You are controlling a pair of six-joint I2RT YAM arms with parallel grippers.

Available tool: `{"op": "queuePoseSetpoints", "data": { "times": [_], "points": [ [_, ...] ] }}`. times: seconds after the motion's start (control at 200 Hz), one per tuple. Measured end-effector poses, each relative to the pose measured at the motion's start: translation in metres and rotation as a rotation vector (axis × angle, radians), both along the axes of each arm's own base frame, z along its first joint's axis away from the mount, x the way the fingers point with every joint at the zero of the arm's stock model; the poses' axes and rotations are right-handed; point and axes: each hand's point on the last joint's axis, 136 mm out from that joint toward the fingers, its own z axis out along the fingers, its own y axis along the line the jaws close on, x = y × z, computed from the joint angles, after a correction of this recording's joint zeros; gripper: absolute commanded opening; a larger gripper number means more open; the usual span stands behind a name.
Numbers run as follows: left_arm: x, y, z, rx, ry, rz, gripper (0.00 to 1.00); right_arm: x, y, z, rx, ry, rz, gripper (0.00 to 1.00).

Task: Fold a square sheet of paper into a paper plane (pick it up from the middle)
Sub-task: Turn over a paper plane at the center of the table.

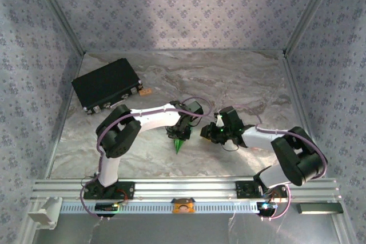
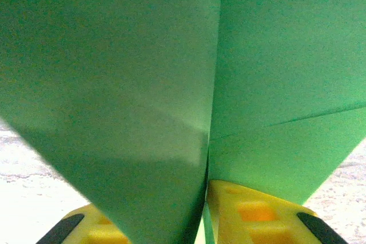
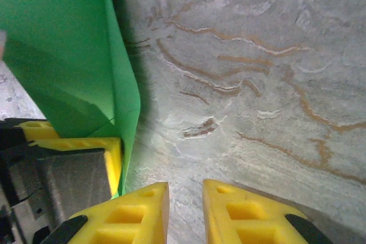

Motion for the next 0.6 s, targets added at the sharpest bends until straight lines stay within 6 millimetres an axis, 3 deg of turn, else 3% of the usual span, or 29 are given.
{"op": "queuePoseSetpoints", "data": {
  "times": [0.27, 0.6],
  "points": [
    [0.0, 0.002, -0.001, 0.006, -0.007, 0.03, 0.37, 0.001, -0.007, 0.017, -0.014, -0.048, -0.014, 0.25],
    [0.002, -0.002, -0.001, -0.016, -0.018, 0.099, 0.4, 0.002, -0.015, 0.024, -0.026, -0.062, -0.035, 0.25]
  ]
}}
